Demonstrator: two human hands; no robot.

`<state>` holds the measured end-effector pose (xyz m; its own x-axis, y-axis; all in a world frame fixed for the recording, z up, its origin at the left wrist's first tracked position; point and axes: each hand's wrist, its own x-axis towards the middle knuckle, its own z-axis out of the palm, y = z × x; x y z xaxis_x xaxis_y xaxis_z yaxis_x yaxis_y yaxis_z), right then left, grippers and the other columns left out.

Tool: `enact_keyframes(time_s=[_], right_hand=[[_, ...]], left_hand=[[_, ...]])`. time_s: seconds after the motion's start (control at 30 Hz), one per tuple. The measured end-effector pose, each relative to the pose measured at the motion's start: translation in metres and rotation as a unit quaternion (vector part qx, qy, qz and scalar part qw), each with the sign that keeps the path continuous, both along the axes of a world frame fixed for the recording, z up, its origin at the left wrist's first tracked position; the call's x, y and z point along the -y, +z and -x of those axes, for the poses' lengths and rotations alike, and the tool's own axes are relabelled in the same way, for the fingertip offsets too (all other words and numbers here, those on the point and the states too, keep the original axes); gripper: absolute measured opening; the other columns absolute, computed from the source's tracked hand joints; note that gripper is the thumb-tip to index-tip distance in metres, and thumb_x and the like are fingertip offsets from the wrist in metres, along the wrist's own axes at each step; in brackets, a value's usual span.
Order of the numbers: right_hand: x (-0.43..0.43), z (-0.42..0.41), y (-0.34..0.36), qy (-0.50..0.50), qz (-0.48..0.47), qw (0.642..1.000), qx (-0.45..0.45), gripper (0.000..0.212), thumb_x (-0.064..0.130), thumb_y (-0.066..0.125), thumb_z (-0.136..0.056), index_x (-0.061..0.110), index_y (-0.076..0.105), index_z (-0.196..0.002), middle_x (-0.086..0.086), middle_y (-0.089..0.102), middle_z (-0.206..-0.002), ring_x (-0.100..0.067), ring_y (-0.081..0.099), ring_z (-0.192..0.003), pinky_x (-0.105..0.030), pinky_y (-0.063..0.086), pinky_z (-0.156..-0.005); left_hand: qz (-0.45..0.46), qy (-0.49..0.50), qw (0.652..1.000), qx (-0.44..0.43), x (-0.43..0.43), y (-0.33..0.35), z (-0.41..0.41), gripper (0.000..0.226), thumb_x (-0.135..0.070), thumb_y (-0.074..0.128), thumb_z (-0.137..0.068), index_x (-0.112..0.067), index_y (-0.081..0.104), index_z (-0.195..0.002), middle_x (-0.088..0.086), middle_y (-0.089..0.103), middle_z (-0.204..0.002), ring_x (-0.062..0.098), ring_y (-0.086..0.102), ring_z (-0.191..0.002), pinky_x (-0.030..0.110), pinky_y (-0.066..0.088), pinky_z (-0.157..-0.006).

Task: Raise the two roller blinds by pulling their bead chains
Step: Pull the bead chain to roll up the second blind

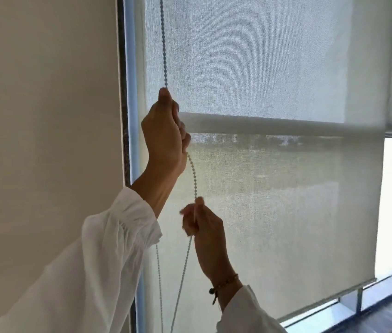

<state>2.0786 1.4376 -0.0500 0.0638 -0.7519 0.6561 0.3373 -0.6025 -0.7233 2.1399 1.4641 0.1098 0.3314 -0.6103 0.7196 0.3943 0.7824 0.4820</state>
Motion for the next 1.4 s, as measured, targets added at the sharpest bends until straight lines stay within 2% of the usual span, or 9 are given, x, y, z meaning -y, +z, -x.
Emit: enact_keyframes(time_s=[0.13, 0.23, 0.43, 0.57, 0.77, 1.03, 1.13, 1.23, 1.4], right_hand=[[0.009, 0.011, 0.041, 0.083, -0.024, 0.994, 0.073, 0.054, 0.055, 0.038, -0.079, 0.017, 0.058, -0.112, -0.004, 0.062, -0.11, -0.018, 0.058, -0.103, -0.031, 0.045, -0.084], [0.001, 0.017, 0.083, 0.177, -0.026, 0.976, 0.126, 0.054, 0.054, 0.044, -0.08, 0.019, 0.052, -0.12, -0.007, 0.061, -0.12, -0.023, 0.059, -0.112, -0.041, 0.047, -0.096], [-0.015, 0.026, 0.151, 0.217, 0.012, 0.976, 0.029, 0.03, 0.036, 0.047, -0.092, 0.009, 0.054, -0.105, -0.009, 0.063, -0.088, -0.019, 0.064, -0.07, -0.03, 0.053, -0.061], [-0.017, 0.016, 0.166, 0.074, -0.026, 0.996, 0.037, 0.039, 0.036, 0.047, -0.095, 0.013, 0.051, -0.064, 0.006, 0.038, -0.045, -0.006, 0.028, -0.033, -0.015, 0.022, -0.035], [-0.033, 0.01, 0.158, -0.11, 0.14, 0.981, 0.083, 0.053, 0.028, 0.048, -0.094, 0.025, 0.034, -0.043, 0.015, 0.03, -0.039, -0.009, 0.024, -0.043, -0.026, 0.022, -0.048], [-0.038, 0.019, 0.075, -0.225, 0.141, 0.963, 0.038, 0.041, 0.036, 0.048, -0.088, 0.032, 0.04, -0.048, 0.012, 0.037, -0.039, -0.008, 0.03, -0.042, -0.029, 0.026, -0.043], [-0.04, 0.014, 0.03, -0.216, 0.141, 0.966, 0.02, 0.04, 0.042, 0.047, -0.087, 0.033, 0.035, -0.05, 0.011, 0.032, -0.041, -0.008, 0.025, -0.044, -0.025, 0.023, -0.043], [-0.039, 0.011, 0.009, -0.203, 0.14, 0.969, 0.002, 0.039, 0.044, 0.046, -0.086, 0.033, 0.034, -0.05, 0.01, 0.032, -0.042, -0.004, 0.023, -0.044, -0.022, 0.021, -0.042], [-0.021, 0.032, 0.027, -0.127, 0.089, 0.988, 0.016, 0.04, 0.035, 0.052, -0.09, 0.024, 0.044, -0.052, 0.009, 0.042, -0.049, -0.008, 0.038, -0.051, -0.018, 0.033, -0.052]], left_hand=[[0.036, -0.003, 0.999, 0.015, -0.011, -0.013, 0.007, 0.046, -0.036, 0.043, -0.093, -0.023, 0.042, -0.05, -0.01, 0.031, -0.034, 0.004, 0.022, -0.028, 0.013, 0.02, -0.033], [-0.007, -0.048, 0.999, 0.008, -0.011, -0.057, 0.018, 0.042, -0.034, 0.046, -0.092, -0.02, 0.046, -0.052, -0.011, 0.039, -0.033, 0.001, 0.033, -0.027, 0.012, 0.027, -0.031], [-0.173, -0.082, 0.981, 0.019, -0.01, -0.16, 0.027, 0.038, -0.052, 0.057, -0.066, -0.022, 0.042, -0.048, -0.009, 0.031, -0.035, 0.005, 0.021, -0.029, 0.015, 0.015, -0.036], [-0.216, -0.073, 0.972, 0.058, -0.01, -0.185, 0.029, 0.038, -0.054, 0.056, -0.065, -0.023, 0.044, -0.047, -0.008, 0.031, -0.037, 0.006, 0.021, -0.032, 0.019, 0.014, -0.038], [-0.229, -0.144, 0.961, 0.062, -0.003, -0.165, 0.009, 0.035, -0.044, 0.053, -0.078, -0.019, 0.05, -0.053, -0.006, 0.036, -0.04, 0.008, 0.031, -0.035, 0.019, 0.029, -0.036], [-0.152, -0.053, 0.967, 0.196, -0.007, -0.062, -0.008, 0.031, -0.027, 0.033, -0.098, -0.013, 0.056, -0.111, 0.009, 0.064, -0.108, 0.023, 0.062, -0.104, 0.033, 0.049, -0.091], [-0.105, -0.114, 0.978, 0.138, -0.019, -0.017, -0.003, 0.034, -0.034, 0.034, -0.097, -0.011, 0.06, -0.103, 0.002, 0.069, -0.085, 0.015, 0.068, -0.08, 0.024, 0.054, -0.07], [-0.093, -0.107, 0.986, 0.084, -0.026, -0.002, 0.018, 0.039, -0.04, 0.036, -0.096, -0.015, 0.06, -0.077, -0.01, 0.044, -0.044, 0.003, 0.036, -0.035, 0.016, 0.028, -0.032], [-0.026, -0.09, 0.996, 0.013, -0.03, -0.004, 0.039, 0.047, -0.037, 0.039, -0.096, -0.021, 0.042, -0.052, -0.012, 0.03, -0.035, 0.003, 0.02, -0.029, 0.013, 0.017, -0.029]])
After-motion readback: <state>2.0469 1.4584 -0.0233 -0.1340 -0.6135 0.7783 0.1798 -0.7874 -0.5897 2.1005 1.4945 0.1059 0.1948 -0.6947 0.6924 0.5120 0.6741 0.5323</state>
